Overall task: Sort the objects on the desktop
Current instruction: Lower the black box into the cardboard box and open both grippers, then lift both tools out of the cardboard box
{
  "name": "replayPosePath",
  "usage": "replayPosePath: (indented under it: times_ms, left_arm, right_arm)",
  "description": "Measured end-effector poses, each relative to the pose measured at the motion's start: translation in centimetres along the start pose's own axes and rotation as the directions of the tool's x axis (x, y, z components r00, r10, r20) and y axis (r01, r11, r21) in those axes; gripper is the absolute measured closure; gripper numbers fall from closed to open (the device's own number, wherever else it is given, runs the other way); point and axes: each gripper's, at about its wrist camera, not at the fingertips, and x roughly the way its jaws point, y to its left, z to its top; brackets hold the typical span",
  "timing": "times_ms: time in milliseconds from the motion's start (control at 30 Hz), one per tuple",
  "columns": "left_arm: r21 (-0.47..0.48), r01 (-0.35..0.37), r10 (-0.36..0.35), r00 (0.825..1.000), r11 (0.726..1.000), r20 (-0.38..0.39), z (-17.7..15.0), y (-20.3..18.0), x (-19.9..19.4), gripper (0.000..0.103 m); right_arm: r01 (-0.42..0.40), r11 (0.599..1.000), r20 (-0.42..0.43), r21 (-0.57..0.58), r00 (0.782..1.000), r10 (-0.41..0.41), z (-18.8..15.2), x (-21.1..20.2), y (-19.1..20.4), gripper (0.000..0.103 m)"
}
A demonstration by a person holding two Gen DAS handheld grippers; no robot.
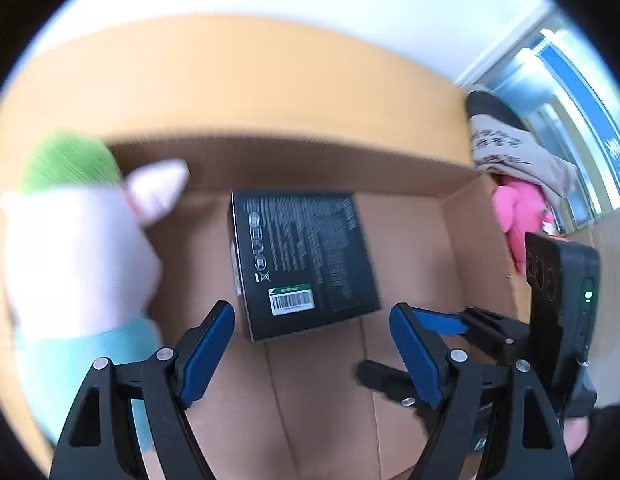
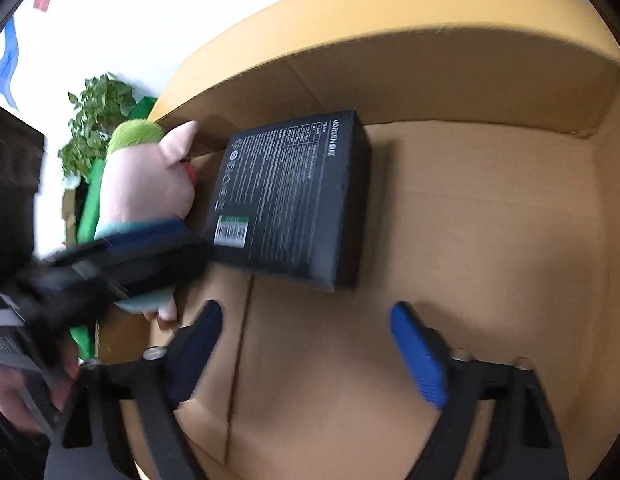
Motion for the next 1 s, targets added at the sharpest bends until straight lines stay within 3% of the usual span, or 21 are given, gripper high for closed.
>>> replayPosePath:
  times_ms: [200, 300, 400, 433, 467, 500, 533, 600, 633, 667, 700, 733, 767, 833, 867, 1000]
  left_arm:
    - [0.059, -0.106, 0.096, 0.983, 0.993, 0.156, -2.5, -4.2, -9.1, 0.022]
    - [0.05, -0.156, 0.145, 0.972, 0.986, 0.185, -3.9, -6.5, -12.1, 0.022]
    - [0.026, -0.161, 0.153, 0.966, 0.987, 0.21, -5.6, -8.1, -14.7, 0.023]
    - [0.022, -0.157, 0.148, 0.963, 0.987, 0.225, -6.2, -8.6, -15.5, 0.025]
    - [0.027, -0.153, 0.143, 0.962, 0.988, 0.231, -6.7, -9.2, -16.2, 0.058]
    - [0.037, -0.146, 0.134, 0.967, 0.989, 0.217, -7.2, -9.6, -16.6, 0.096]
    - [0.042, -0.131, 0.12, 0.974, 0.991, 0.191, -7.6, -9.9, -17.1, 0.098]
    - [0.047, -0.12, 0.108, 0.975, 0.992, 0.195, -8.5, -11.2, -18.1, 0.101]
    - [0.045, -0.136, 0.124, 0.972, 0.99, 0.2, -9.0, -11.8, -18.5, 0.099]
    - [0.039, -0.155, 0.144, 0.969, 0.987, 0.199, -9.5, -12.3, -18.7, 0.084]
    - [0.025, -0.169, 0.161, 0.967, 0.985, 0.198, -9.9, -12.8, -19.0, 0.051]
    - [0.013, -0.173, 0.166, 0.963, 0.985, 0.21, -10.3, -13.2, -19.4, 0.034]
    - [0.006, -0.169, 0.163, 0.955, 0.986, 0.246, -10.9, -13.6, -20.1, 0.02]
    - [0.015, -0.186, 0.173, 0.935, 0.982, 0.309, -11.9, -14.8, -21.4, 0.021]
    - [0.027, -0.204, 0.185, 0.931, 0.979, 0.316, -12.2, -15.3, -21.7, 0.021]
    - [0.056, -0.2, 0.175, 0.938, 0.978, 0.298, -13.2, -16.7, -22.1, 0.021]
  right_arm:
    - [0.066, 0.998, 0.097, 0.004, 0.993, -0.066, -4.1, -9.7, 1.0, 0.007]
    - [0.099, 0.994, 0.177, -0.044, 0.98, -0.09, -6.4, -14.7, 3.0, 0.007]
    - [0.129, 0.987, 0.224, -0.097, 0.969, -0.105, -7.8, -17.5, 5.7, 0.007]
    - [0.139, 0.984, 0.245, -0.115, 0.964, -0.107, -8.2, -18.4, 6.9, 0.019]
    - [0.15, 0.98, 0.268, -0.131, 0.957, -0.111, -8.9, -19.4, 7.7, 0.034]
    - [0.155, 0.978, 0.27, -0.143, 0.956, -0.112, -9.4, -19.8, 8.6, 0.086]
    - [0.146, 0.978, 0.259, -0.147, 0.96, -0.104, -10.1, -20.7, 8.9, 0.1]
    - [0.142, 0.98, 0.288, -0.138, 0.953, -0.098, -11.1, -22.4, 9.3, 0.1]
    - [0.146, 0.98, 0.308, -0.136, 0.946, -0.098, -11.8, -23.5, 9.6, 0.099]
    - [0.147, 0.98, 0.323, -0.134, 0.941, -0.097, -12.3, -24.1, 10.0, 0.099]
    - [0.152, 0.98, 0.334, -0.126, 0.937, -0.102, -12.8, -24.8, 10.3, 0.074]
    - [0.164, 0.98, 0.34, -0.116, 0.933, -0.116, -13.3, -25.4, 10.5, 0.02]
    - [0.179, 0.978, 0.353, -0.11, 0.927, -0.13, -13.9, -26.1, 10.7, 0.001]
    - [0.189, 0.974, 0.413, -0.126, 0.903, -0.122, -15.3, -27.9, 11.4, 0.002]
    - [0.19, 0.973, 0.416, -0.134, 0.902, -0.118, -15.6, -28.3, 11.6, 0.002]
    - [0.185, 0.974, 0.403, -0.127, 0.907, -0.12, -16.9, -29.0, 11.8, 0.002]
